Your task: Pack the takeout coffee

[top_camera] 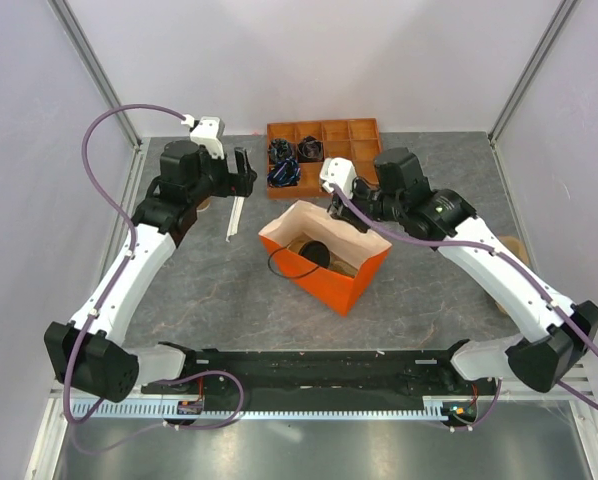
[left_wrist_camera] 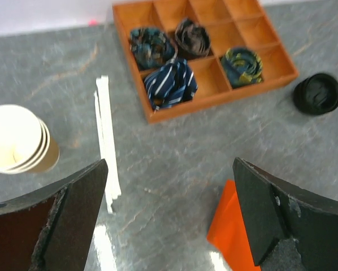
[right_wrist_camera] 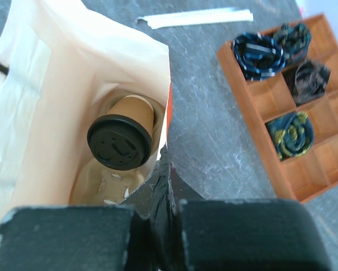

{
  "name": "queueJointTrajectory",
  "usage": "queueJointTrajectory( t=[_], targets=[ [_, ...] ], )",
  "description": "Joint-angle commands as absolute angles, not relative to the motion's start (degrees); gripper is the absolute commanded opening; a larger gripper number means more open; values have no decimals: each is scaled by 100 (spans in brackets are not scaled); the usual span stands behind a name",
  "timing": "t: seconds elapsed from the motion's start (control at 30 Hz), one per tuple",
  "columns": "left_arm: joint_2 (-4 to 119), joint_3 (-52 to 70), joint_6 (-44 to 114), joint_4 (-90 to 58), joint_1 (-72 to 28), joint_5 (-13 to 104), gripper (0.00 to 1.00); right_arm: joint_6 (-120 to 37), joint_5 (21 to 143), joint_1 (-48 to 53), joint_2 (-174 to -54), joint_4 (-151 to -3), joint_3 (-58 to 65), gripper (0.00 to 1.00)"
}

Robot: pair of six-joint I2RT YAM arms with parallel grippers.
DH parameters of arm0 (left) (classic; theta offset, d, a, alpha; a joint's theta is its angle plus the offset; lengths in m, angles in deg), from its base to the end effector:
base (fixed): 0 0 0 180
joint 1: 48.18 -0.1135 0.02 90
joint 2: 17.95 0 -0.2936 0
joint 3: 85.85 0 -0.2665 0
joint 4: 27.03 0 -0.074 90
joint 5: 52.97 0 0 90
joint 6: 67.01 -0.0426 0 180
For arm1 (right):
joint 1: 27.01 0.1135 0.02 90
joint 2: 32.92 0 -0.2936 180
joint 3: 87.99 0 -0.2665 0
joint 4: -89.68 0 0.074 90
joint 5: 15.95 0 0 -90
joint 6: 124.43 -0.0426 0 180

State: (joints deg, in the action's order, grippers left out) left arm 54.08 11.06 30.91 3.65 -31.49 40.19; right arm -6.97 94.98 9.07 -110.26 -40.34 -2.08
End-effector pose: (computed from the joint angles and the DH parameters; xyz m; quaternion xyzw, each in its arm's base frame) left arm 0.2874 -0.0886 0.4048 0.0783 0.8133 -0.1448 0.5580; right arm 0.2384 0.1925 0.4144 -0.5289 0.6901 0.1945 0.4542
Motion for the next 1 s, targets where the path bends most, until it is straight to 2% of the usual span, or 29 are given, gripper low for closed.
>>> queueJointTrajectory(
  t=[0.0,0.97],
  targets=[
    [5492,933,2756,927,-3279,4343,100,-192,9620,1139,-10605,-4093,-107,0],
    [5491,1487,1894,1427,-3280,5144,98,1021,9392,1702,-10130,-3671,25,0]
  ],
)
